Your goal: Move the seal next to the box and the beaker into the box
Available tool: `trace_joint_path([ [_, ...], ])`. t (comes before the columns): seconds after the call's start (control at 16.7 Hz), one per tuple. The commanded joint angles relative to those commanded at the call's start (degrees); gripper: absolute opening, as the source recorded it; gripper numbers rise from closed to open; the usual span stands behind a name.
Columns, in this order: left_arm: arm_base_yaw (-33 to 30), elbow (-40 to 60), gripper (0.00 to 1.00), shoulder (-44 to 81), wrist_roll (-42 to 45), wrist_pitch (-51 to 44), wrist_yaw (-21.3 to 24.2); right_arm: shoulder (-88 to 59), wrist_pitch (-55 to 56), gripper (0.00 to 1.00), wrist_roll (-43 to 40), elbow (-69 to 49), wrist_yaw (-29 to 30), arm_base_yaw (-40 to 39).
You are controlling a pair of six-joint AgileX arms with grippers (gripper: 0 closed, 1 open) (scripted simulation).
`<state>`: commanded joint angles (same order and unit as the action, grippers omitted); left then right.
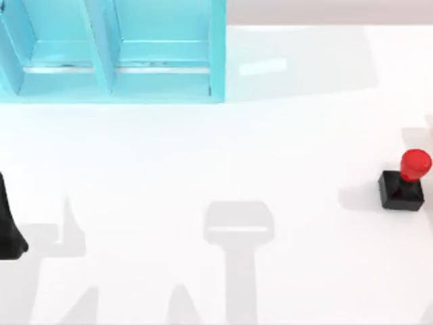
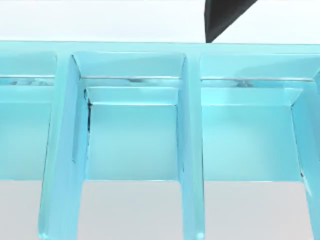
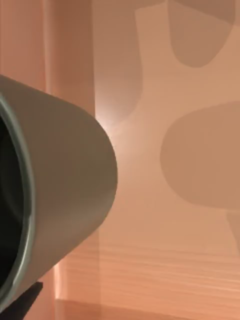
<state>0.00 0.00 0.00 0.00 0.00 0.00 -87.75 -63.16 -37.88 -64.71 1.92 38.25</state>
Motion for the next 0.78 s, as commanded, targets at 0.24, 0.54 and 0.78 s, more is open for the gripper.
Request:
trace_joint_path([
  [0.24,0.0,0.0,1.0,0.0,0.0,0.0,0.0,-0.9,4.0,0.0,0.2,3.3,0.0,-0.4],
  [0.54,0.0,0.0,1.0,0.0,0.0,0.0,0.0,-1.8,9.2,0.0,0.8,7.2,0.0,-0.6],
  [0.78,0.0,0.0,1.0,0.0,0.0,0.0,0.0,-2.8,13.4,0.0,1.0,10.4,0.0,-0.9],
])
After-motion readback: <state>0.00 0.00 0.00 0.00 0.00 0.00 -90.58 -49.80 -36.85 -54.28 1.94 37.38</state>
